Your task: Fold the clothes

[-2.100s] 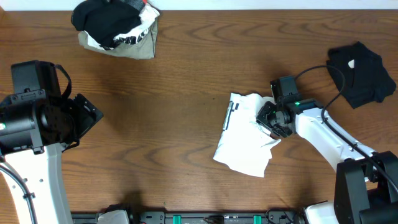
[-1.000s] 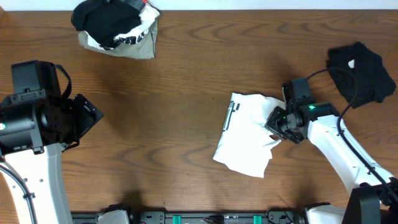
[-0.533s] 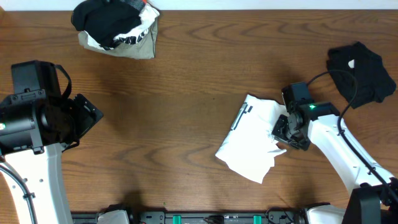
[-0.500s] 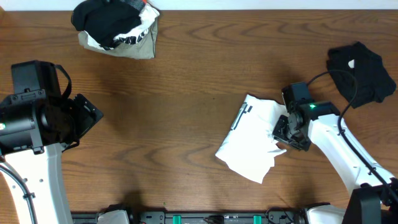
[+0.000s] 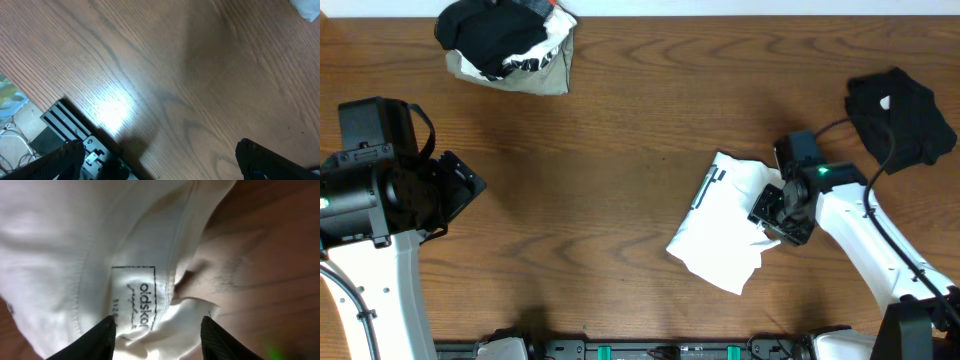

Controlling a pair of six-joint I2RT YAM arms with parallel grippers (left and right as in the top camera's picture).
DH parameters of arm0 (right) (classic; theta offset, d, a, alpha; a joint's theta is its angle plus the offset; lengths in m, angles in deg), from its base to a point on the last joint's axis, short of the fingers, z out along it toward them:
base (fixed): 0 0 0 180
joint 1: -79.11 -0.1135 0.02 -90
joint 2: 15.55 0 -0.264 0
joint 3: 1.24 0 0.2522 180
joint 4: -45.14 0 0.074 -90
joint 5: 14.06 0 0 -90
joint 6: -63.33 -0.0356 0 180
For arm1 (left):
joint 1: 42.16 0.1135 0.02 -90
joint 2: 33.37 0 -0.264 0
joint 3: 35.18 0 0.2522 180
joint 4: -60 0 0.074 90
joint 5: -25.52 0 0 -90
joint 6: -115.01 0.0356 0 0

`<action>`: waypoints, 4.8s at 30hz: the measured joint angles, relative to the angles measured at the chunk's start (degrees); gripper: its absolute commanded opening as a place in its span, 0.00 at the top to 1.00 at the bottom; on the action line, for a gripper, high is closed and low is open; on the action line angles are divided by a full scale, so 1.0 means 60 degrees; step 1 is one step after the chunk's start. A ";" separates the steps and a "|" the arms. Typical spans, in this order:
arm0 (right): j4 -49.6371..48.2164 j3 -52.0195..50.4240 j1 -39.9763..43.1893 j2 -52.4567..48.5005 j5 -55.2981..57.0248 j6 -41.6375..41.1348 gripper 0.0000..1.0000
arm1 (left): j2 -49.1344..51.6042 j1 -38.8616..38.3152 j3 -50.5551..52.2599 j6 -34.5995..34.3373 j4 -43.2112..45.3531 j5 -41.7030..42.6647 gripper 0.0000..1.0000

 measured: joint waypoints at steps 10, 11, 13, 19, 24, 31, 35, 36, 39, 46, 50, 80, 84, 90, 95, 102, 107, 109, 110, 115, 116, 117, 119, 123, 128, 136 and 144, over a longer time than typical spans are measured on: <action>-0.1177 -0.0729 0.0000 0.0000 -0.1013 -0.0900 0.55 | 0.0000 0.0000 0.0000 0.0000 -0.0036 0.0004 0.02; -0.1220 -0.0750 0.0000 0.0000 -0.1045 -0.0976 0.55 | 0.0000 0.0000 0.0000 0.0000 -0.0036 0.0004 0.02; -0.1249 -0.0776 0.0000 0.0000 -0.1075 -0.1089 0.57 | 0.0000 0.0000 0.0000 0.0000 -0.0044 0.0004 0.02; -0.1559 -0.0816 -0.0004 0.0000 -0.1064 -0.1388 0.74 | 0.0000 0.0000 0.0000 0.0000 -0.0058 0.0004 0.02; -0.1661 -0.0820 0.0000 0.0000 -0.0907 -0.1464 0.99 | 0.0000 0.0000 0.0000 0.0000 -0.0062 0.0004 0.02; -0.1603 -0.0805 0.0000 0.0011 -0.0667 -0.1173 0.99 | 0.0000 0.0000 0.0000 0.0000 -0.0062 0.0004 0.02; -0.0758 -0.0386 0.0000 0.0080 -0.0481 -0.0688 0.99 | 0.0000 0.0000 0.0000 0.0000 -0.0066 0.0004 0.02; -0.0426 -0.0153 0.0000 0.0084 -0.0342 -0.0561 0.98 | 0.0000 0.0000 0.0000 0.0000 -0.0066 0.0004 0.02; 0.0463 0.0557 0.0000 0.0124 -0.0029 -0.0208 0.99 | 0.0000 0.0000 0.0000 0.0000 -0.0066 0.0004 0.02; 0.1559 0.1319 0.0000 0.0189 0.0339 0.0557 0.86 | 0.0000 0.0000 0.0000 0.0000 -0.0062 0.0004 0.02; 0.1894 0.1319 0.0000 0.0186 0.0576 0.0841 0.38 | 0.0000 0.0000 0.0000 0.0000 -0.0066 0.0004 0.02; -0.0889 -0.0554 0.0000 0.0168 -0.1486 0.1005 0.62 | 0.0000 0.0000 0.0004 0.0000 -0.0120 0.0004 0.02; -0.1290 -0.0554 0.0000 0.0168 -0.1745 0.0980 0.62 | 0.0000 0.0000 0.0004 0.0000 -0.0120 0.0004 0.02; -0.2025 -0.0557 -0.0004 0.0168 -0.2284 0.0903 0.71 | 0.0000 0.0000 0.0004 0.0000 -0.0127 0.0004 0.02; -0.3293 -0.0565 0.0000 0.0168 -0.3242 0.0790 0.69 | 0.0000 0.0000 0.0004 0.0000 -0.0124 0.0004 0.02; -0.2991 -0.0565 0.0000 0.0168 -0.3603 0.0685 0.67 | 0.0000 0.0000 0.0004 0.0000 -0.0124 0.0004 0.02; -0.2838 -0.0568 0.0000 0.0168 -0.3202 0.1020 0.62 | 0.0000 0.0000 0.0004 0.0000 -0.0124 0.0004 0.02; -0.2907 -0.0565 0.0000 0.0168 -0.3158 0.1275 0.62 | 0.0000 0.0000 0.0004 0.0000 -0.0127 0.0004 0.02; -0.2878 -0.0561 0.0004 0.0168 -0.3144 0.1373 0.62 | 0.0000 0.0000 0.0004 0.0000 -0.0124 0.0004 0.02; -0.2091 -0.0248 0.0204 0.0168 -0.3042 0.1679 0.64 | 0.0000 0.0000 0.0004 0.0000 -0.0127 0.0004 0.02; -0.1749 -0.0102 0.0259 0.0168 -0.2943 0.1705 0.63 | 0.0000 0.0000 0.0004 0.0000 -0.0127 0.0004 0.02; -0.1410 0.0011 0.0310 0.0178 -0.2834 0.1738 0.63 | 0.0000 0.0000 0.0004 0.0000 -0.0127 0.0004 0.02; -0.0521 0.0313 0.0426 0.0248 -0.2382 0.1774 0.61 | 0.0000 0.0000 0.0004 0.0000 -0.0127 0.0004 0.02; 0.0776 0.0637 0.0590 0.0648 -0.1297 0.1800 0.57 | 0.0000 0.0000 0.0004 0.0000 -0.0127 0.0004 0.02; 0.1082 0.0514 0.0678 0.0860 -0.0645 0.1792 0.60 | 0.0000 0.0000 0.0004 0.0000 -0.0124 0.0004 0.02; -0.0404 -0.0703 0.0681 0.0849 -0.1166 0.1687 0.66 | 0.0000 0.0000 0.0004 0.0000 -0.0127 0.0004 0.02; -0.0903 -0.0820 0.0678 0.0849 -0.1996 0.1654 0.65 | 0.0000 0.0000 0.0004 0.0000 -0.0127 0.0004 0.02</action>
